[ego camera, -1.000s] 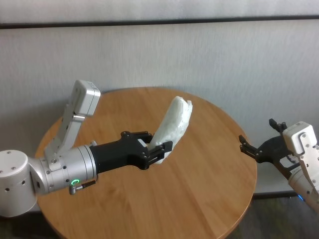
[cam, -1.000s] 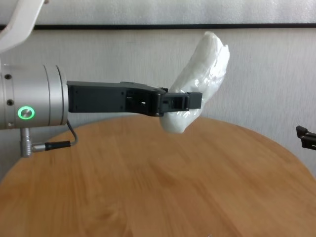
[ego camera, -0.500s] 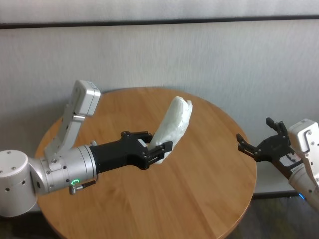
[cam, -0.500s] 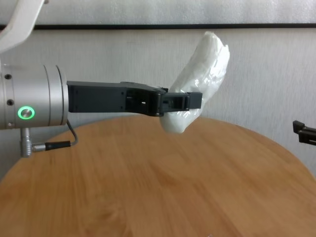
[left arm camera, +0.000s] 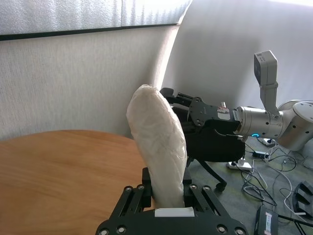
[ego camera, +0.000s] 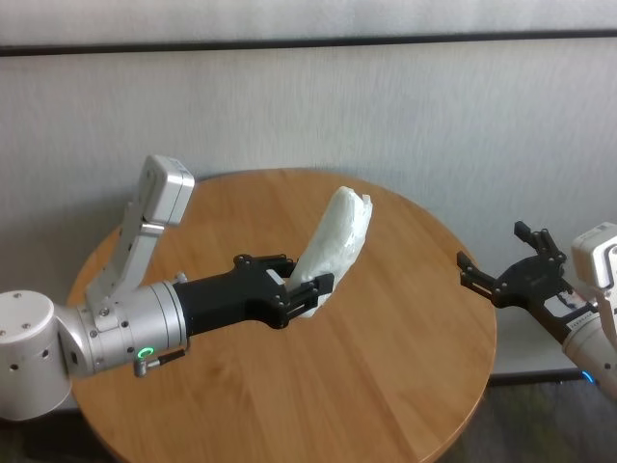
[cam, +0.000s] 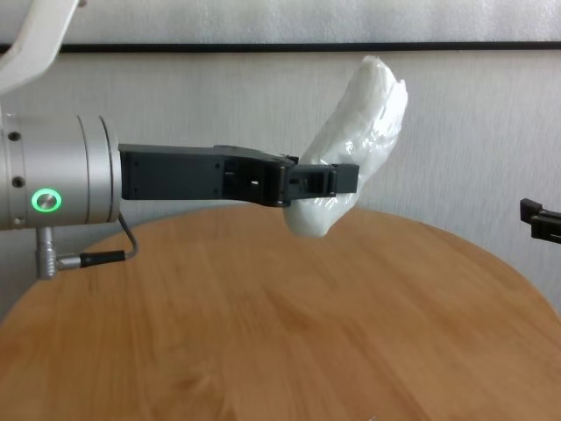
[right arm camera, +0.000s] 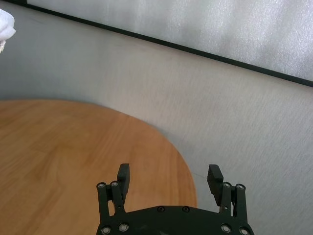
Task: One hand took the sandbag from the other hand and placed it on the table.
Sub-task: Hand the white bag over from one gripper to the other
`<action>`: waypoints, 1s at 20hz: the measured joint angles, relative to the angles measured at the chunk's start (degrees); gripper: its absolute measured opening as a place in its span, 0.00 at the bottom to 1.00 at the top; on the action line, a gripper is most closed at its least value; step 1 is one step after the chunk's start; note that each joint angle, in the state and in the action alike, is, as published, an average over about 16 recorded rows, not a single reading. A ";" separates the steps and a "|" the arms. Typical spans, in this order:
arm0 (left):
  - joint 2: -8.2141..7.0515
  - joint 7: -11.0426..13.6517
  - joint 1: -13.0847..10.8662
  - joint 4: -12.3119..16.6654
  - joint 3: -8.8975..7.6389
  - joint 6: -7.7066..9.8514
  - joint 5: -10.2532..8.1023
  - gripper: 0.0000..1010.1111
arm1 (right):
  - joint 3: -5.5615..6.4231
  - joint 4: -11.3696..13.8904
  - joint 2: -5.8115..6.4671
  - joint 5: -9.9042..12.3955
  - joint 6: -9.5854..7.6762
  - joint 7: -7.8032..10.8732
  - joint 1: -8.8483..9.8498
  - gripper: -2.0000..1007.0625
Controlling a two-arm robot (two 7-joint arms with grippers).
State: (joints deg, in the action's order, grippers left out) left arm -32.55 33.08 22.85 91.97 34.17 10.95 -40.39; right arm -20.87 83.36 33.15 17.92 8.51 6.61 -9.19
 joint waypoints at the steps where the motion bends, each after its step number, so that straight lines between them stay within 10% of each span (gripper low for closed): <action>1: 0.00 0.00 0.00 0.00 0.00 0.00 0.00 0.36 | 0.17 0.15 -0.05 0.10 -0.06 0.18 0.11 0.99; 20: 0.00 0.00 0.00 0.00 0.00 0.00 0.00 0.36 | 3.30 4.17 -1.45 1.86 -2.62 3.32 2.04 0.99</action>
State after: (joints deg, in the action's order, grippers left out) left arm -32.55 33.08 22.84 91.97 34.17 10.95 -40.39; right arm -17.57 87.54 31.69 19.78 5.89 9.93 -7.15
